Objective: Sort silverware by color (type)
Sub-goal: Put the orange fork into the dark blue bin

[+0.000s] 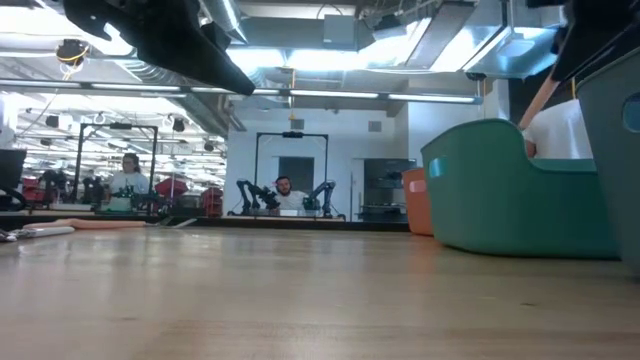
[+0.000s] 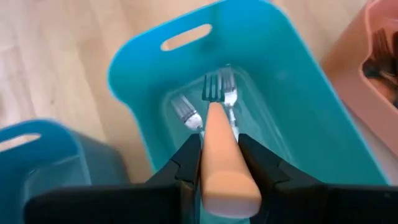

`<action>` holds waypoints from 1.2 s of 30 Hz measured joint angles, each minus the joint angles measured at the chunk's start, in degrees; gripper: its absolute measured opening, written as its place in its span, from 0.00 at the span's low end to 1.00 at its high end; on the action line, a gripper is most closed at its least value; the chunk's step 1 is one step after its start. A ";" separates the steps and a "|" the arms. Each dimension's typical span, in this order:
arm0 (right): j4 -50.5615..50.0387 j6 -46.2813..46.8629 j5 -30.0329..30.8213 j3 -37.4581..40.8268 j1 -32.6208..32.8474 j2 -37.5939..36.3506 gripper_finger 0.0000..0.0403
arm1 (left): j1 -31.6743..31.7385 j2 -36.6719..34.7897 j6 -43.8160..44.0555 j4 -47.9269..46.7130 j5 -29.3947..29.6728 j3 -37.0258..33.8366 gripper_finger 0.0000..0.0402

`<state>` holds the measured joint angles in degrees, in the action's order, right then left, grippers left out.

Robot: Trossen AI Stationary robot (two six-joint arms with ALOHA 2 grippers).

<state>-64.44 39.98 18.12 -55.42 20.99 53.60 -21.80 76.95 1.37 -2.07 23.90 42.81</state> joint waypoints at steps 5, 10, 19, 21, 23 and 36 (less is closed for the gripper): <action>1.01 -4.75 -1.24 0.00 -6.73 1.89 0.17 | 0.00 0.00 0.00 0.00 0.00 0.00 0.27; 1.69 -7.46 -0.90 0.00 -10.56 3.96 0.17 | -0.02 0.00 0.02 -0.04 -0.83 0.00 0.27; 1.94 -7.86 -1.28 0.00 -10.56 4.85 0.17 | -0.11 0.00 0.07 -0.10 -0.94 0.00 0.27; 1.94 -8.32 -1.28 0.00 -10.56 4.84 0.17 | -0.10 0.00 -0.01 -0.09 -0.94 0.00 0.27; 1.94 -8.77 -1.26 0.00 -10.56 4.83 0.17 | 0.01 0.00 -0.34 -0.09 -0.84 0.00 0.27; 2.83 -8.73 -2.77 0.00 -10.54 4.83 0.17 | 0.42 0.00 0.04 -0.09 -0.61 0.02 0.27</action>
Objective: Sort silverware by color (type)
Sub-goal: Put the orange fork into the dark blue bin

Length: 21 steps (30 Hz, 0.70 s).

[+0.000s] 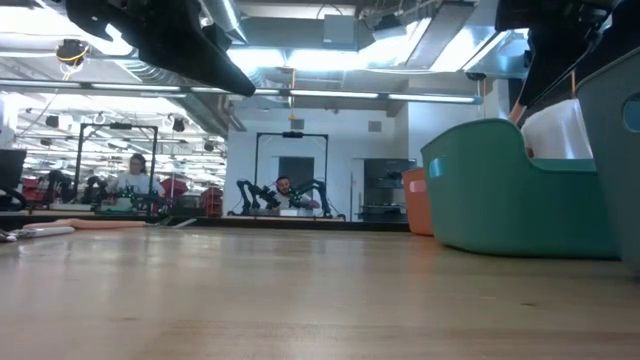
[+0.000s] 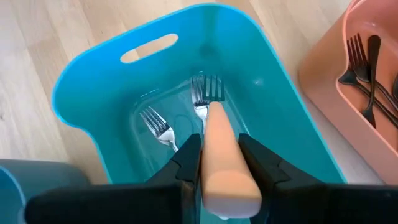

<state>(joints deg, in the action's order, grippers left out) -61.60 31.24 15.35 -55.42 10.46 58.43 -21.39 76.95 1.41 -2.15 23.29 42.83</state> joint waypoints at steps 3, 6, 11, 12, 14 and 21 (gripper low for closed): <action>0.06 -0.02 0.00 0.00 0.00 0.00 0.17 | 0.00 0.00 -0.38 0.00 0.04 0.00 0.27; 0.09 -0.21 0.00 0.00 0.00 0.00 0.17 | 0.00 0.00 -0.46 0.02 0.05 0.00 0.27; 0.09 -0.26 -0.35 0.00 0.00 0.00 0.17 | 0.00 0.00 -0.40 0.02 0.08 0.00 0.27; 0.09 -0.29 -1.12 0.00 0.00 -0.05 0.17 | 0.00 0.00 -0.39 0.02 0.08 0.00 0.27; 0.08 -0.41 -3.06 0.00 0.02 -0.49 0.17 | 0.00 0.00 -0.39 0.02 0.07 0.00 0.27; 0.23 -0.24 -4.42 -1.72 0.07 -5.14 0.17 | 0.00 0.00 -0.42 0.04 0.07 0.00 0.27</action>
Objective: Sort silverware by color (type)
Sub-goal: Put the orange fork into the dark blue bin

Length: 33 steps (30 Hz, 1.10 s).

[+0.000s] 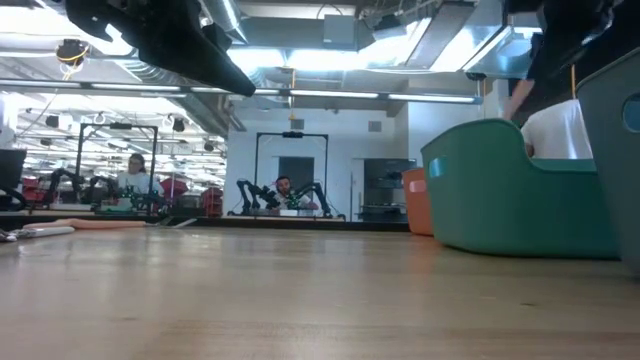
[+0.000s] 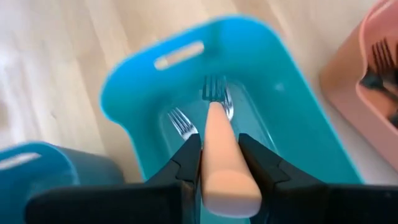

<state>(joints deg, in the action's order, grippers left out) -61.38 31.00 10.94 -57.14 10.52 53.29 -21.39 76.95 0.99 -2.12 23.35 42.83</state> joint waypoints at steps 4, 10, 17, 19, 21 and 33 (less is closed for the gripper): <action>2.50 -2.00 1.46 -2.70 0.72 -1.57 0.17 | 0.00 0.00 0.00 0.01 0.00 0.00 0.27; 4.56 -3.91 3.30 -3.61 3.63 -0.84 0.17 | 0.00 0.00 0.02 0.01 -0.02 0.00 0.27; 4.50 -3.95 6.35 -3.59 6.48 -0.17 0.17 | 0.00 0.00 0.04 0.01 -0.02 0.00 0.27; 4.61 -3.93 6.93 -3.59 6.54 -0.17 0.17 | 0.00 0.00 0.04 0.01 -0.02 0.02 0.27; 4.73 -3.93 7.04 -3.59 6.54 -0.17 0.17 | 0.00 0.00 0.04 0.01 -0.03 0.03 0.27; 5.67 -3.87 6.43 -3.56 6.51 -0.17 0.17 | 0.00 0.00 0.07 0.01 -0.04 0.04 0.27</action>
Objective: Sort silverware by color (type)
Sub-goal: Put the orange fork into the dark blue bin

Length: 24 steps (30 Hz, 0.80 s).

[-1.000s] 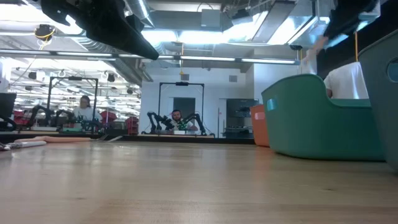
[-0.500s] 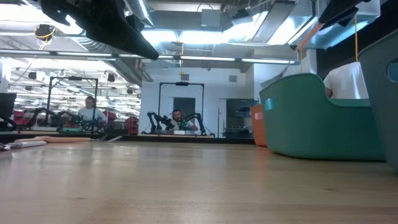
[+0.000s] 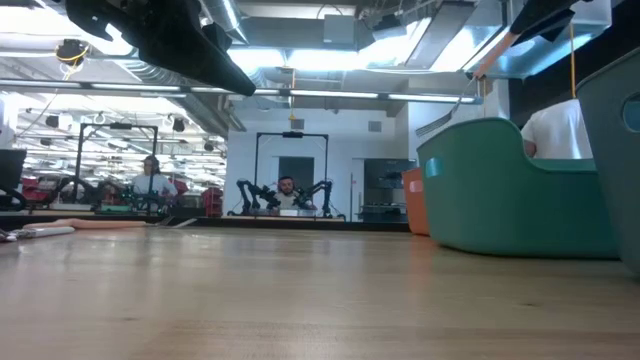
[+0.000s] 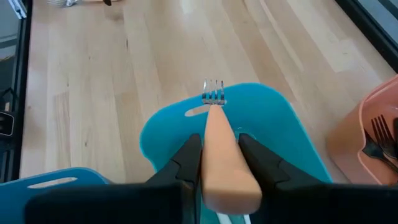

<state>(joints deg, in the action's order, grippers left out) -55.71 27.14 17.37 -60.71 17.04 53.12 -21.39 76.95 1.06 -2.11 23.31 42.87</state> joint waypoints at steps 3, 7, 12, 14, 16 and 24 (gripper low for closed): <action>0.16 -0.02 -0.01 0.00 0.00 0.00 0.17 | 0.00 0.00 0.04 0.00 0.00 0.00 0.27; 0.11 0.00 -0.59 0.00 0.00 0.00 0.17 | 0.00 0.00 0.02 0.00 0.00 0.00 0.27; -2.50 1.97 -7.74 -0.75 -0.20 0.03 0.17 | 0.00 0.00 0.02 0.00 0.00 0.00 0.27; -6.69 4.36 -8.35 -2.80 -0.17 0.04 0.17 | 0.00 0.00 0.02 0.00 0.00 0.00 0.27; -11.15 7.05 -8.42 -5.04 -0.17 0.46 0.17 | 0.00 0.00 0.02 0.02 0.00 0.00 0.27; -25.30 17.96 -11.88 -10.51 -0.17 1.23 0.17 | 0.00 0.00 0.02 0.04 0.00 0.00 0.27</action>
<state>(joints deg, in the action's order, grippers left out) -81.01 45.10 5.49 -71.22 16.86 54.35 -21.39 76.95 1.08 -2.07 23.31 42.87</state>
